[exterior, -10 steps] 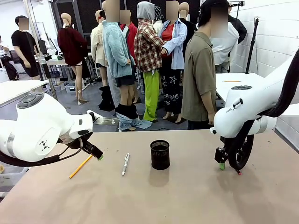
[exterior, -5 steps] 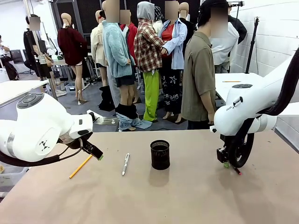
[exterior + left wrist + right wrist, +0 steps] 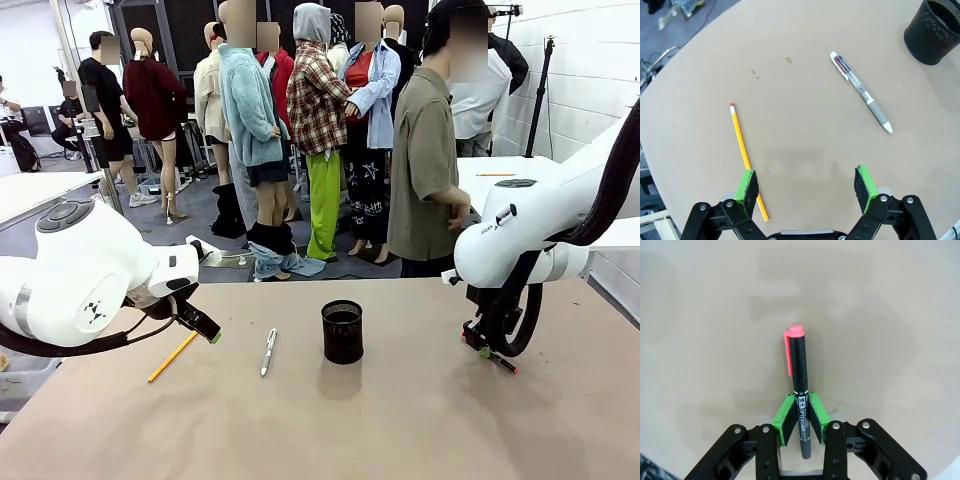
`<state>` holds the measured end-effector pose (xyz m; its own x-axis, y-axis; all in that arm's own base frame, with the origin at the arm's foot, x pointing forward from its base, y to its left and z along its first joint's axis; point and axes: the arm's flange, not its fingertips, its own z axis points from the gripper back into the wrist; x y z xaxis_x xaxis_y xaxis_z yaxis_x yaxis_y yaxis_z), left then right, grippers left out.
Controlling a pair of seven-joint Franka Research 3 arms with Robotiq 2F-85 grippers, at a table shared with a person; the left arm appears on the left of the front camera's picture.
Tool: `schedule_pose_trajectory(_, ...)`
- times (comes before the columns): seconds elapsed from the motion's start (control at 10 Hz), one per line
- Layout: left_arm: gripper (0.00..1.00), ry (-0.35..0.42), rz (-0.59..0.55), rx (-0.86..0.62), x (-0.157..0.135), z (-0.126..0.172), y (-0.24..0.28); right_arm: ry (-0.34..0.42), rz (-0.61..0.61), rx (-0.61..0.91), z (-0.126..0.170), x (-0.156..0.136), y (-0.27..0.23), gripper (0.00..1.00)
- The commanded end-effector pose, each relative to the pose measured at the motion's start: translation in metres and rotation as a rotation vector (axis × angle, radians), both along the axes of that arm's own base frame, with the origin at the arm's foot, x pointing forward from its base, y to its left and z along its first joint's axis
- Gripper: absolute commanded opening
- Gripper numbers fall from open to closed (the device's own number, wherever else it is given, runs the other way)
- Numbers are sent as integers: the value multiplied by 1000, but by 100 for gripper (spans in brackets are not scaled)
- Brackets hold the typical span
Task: Place the pens into the pen holder.
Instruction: Pick up a writing instrument from the table and place it into the Pen holder.
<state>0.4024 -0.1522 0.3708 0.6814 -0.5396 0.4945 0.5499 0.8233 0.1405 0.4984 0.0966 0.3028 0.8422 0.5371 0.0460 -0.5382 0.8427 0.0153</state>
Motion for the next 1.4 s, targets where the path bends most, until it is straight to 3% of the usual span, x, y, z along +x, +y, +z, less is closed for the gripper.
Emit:
schedule_pose_trajectory(0.0, 100, -1, 3, -2, 0, 1, 1, 4, 211, 159, 18, -17, 4, 0)
schedule_pose_trajectory(0.4, 100, -1, 3, -2, 0, 1, 1, -145, 448, 413, 60, -33, 16, 0)
schedule_pose_trajectory(0.7, 100, -1, 3, -2, 0, 1, 1, -316, 684, 790, 85, -41, 40, 0)
schedule_pose_trajectory(1.1, 100, -1, 3, -2, 0, 1, 1, -473, 791, 1050, 105, -37, 85, 0)
schedule_pose_trajectory(1.3, 100, -1, 3, -2, 0, 1, 1, -476, 847, 1139, 99, -22, 112, 0)
